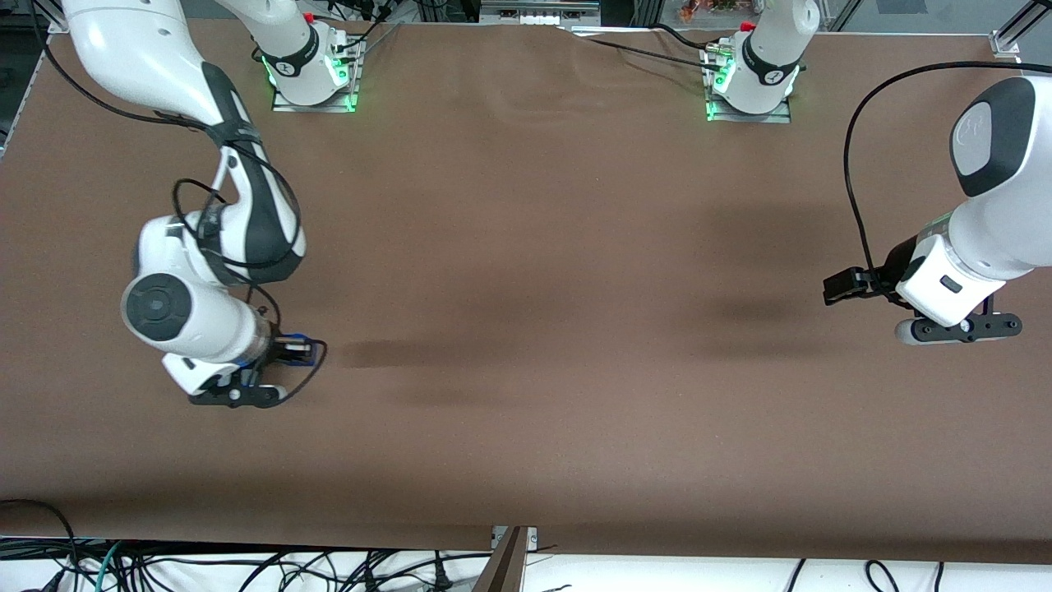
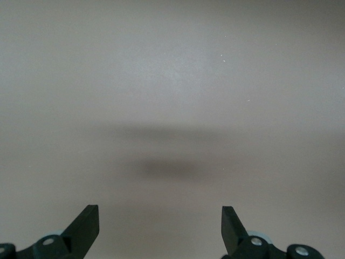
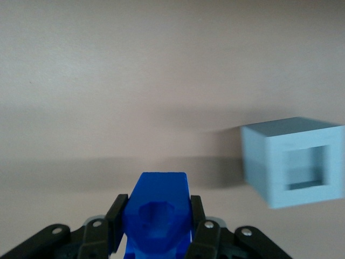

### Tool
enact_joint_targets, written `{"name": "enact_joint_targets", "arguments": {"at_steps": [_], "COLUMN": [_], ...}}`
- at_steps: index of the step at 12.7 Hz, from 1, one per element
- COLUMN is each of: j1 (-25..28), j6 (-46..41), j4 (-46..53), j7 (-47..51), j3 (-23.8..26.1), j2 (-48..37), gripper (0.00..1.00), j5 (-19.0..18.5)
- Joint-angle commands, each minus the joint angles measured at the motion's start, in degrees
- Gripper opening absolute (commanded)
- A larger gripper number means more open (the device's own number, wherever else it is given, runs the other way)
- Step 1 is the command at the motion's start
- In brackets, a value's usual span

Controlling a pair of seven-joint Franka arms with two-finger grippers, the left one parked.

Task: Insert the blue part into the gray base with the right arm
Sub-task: 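Carry the blue part with the right gripper over the gray base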

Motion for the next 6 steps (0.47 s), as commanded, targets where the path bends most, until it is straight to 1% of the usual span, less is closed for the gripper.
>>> {"name": "enact_joint_targets", "arguments": {"at_steps": [1,4,6], "j1": [-1.2,-4.7,-6.9], "j6": [-1.7,-2.0,-2.0], "j4": [1.4,1.3,1.3], "j7": [-10.0,-17.9,-21.1], "j3": [-3.4,-3.9,-3.9], "j2": [-0.2,-0.4,-0.4], "gripper": [0.31,0.31,0.31], "j5": [0.2,0.4,0.4]}}
